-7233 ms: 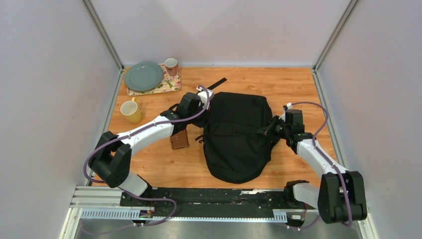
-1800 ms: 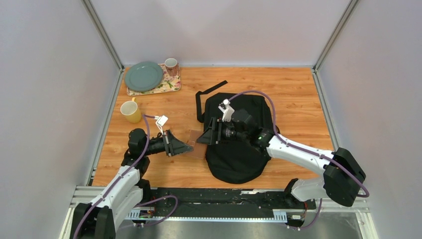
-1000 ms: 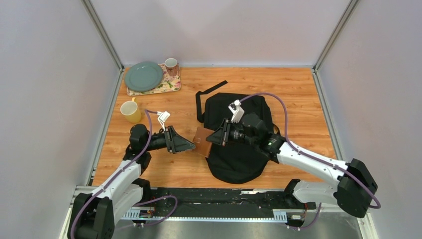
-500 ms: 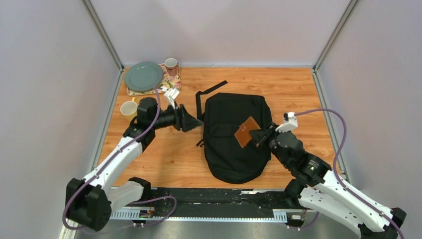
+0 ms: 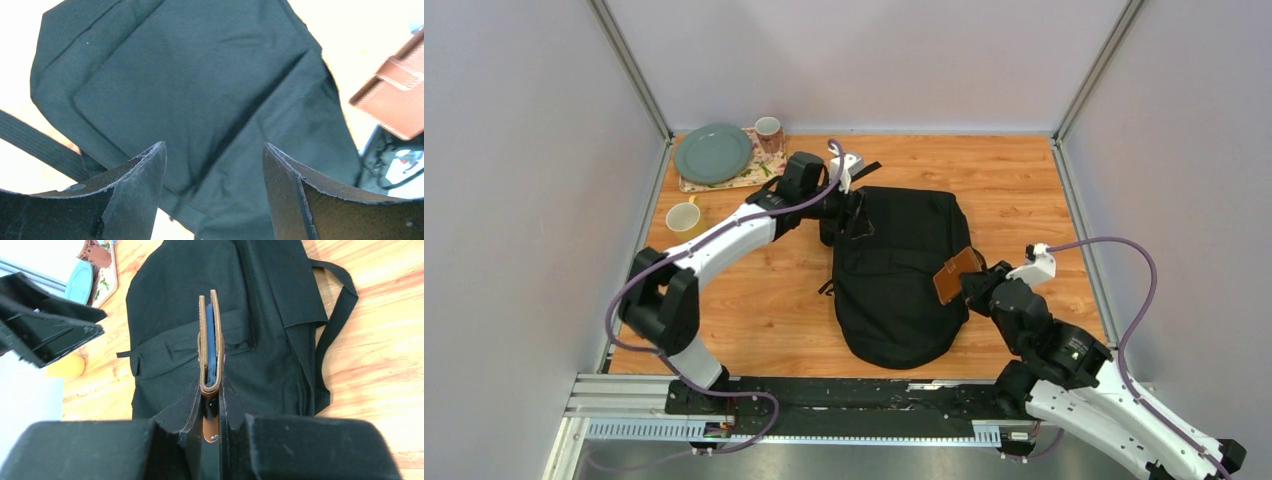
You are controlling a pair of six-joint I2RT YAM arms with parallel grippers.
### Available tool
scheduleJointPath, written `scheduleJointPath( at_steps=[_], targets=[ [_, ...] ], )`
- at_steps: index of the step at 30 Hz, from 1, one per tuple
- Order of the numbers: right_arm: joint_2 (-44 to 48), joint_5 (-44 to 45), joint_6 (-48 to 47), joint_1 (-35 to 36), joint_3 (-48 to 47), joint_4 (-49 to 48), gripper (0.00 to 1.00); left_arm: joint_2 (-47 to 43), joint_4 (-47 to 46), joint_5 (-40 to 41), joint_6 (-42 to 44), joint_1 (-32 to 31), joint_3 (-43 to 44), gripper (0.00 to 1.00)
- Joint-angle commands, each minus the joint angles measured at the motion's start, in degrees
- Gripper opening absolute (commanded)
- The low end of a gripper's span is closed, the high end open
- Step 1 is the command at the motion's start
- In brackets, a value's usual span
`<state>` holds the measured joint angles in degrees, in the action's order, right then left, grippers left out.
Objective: Pack the student bag
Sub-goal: Place the personal item in the student bag.
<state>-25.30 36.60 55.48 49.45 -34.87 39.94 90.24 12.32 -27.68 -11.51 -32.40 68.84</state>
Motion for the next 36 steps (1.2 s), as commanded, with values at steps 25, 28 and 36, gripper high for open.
scheduleJointPath(
  at_steps=[25,28,36],
  targets=[
    [4.6,2.8,0.3,-0.1,-2.0,2.1,0.02,21.9,21.0,6.7,33.3,-6.0,20.2,0.80],
    [4.7,3.0,0.8,-0.1,-1.7,2.0,0.03,21.3,22.3,5.9,34.4,-6.5,19.5,0.80],
    [3.2,2.6,1.5,-0.1,-1.3,1.9,0.04,16.1,22.3,-1.1,34.2,-8.0,14.5,0.80]
  ],
)
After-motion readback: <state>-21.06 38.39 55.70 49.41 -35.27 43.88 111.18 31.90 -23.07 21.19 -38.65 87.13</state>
